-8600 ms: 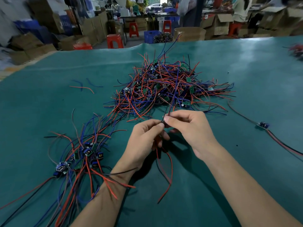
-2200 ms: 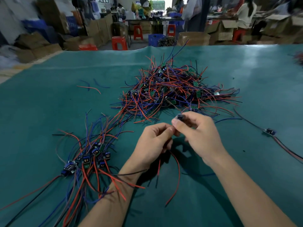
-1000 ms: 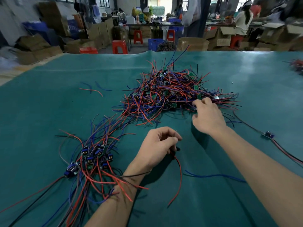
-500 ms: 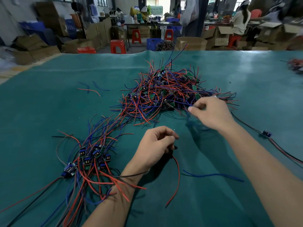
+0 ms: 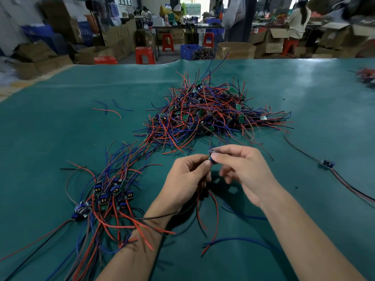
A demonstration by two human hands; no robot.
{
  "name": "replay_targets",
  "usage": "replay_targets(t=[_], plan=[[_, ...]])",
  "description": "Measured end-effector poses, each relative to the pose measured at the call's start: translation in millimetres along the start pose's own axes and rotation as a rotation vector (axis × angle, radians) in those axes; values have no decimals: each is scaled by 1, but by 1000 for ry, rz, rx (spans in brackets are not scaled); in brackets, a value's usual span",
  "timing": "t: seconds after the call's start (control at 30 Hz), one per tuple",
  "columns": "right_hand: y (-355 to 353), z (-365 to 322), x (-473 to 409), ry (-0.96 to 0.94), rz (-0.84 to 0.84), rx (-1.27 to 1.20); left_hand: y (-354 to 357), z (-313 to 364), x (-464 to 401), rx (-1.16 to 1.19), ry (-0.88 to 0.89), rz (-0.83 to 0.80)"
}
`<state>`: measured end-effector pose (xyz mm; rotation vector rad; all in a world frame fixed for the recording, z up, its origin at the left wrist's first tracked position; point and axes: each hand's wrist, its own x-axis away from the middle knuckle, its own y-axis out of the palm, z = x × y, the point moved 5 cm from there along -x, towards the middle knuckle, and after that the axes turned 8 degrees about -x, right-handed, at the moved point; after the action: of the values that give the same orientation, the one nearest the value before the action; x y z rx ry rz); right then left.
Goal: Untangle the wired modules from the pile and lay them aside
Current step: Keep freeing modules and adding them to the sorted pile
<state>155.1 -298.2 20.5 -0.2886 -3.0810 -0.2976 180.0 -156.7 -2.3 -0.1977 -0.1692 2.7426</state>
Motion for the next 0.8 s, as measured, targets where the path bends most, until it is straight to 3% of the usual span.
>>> replay_targets(t=[0.17,0.3,0.6,0.8], plan=[[-1,12,-5,143,-40,-89,1,0,0,-2,36,-18],[-3,10,-5,106,-54,-157,2,-1,0,-34,31,-35],[-21,-12,-8,-477,196,268,1,0,0,-72,65,-30],[-53,-23,-13,-589,438,144,4,2,1,-87,82,-66]])
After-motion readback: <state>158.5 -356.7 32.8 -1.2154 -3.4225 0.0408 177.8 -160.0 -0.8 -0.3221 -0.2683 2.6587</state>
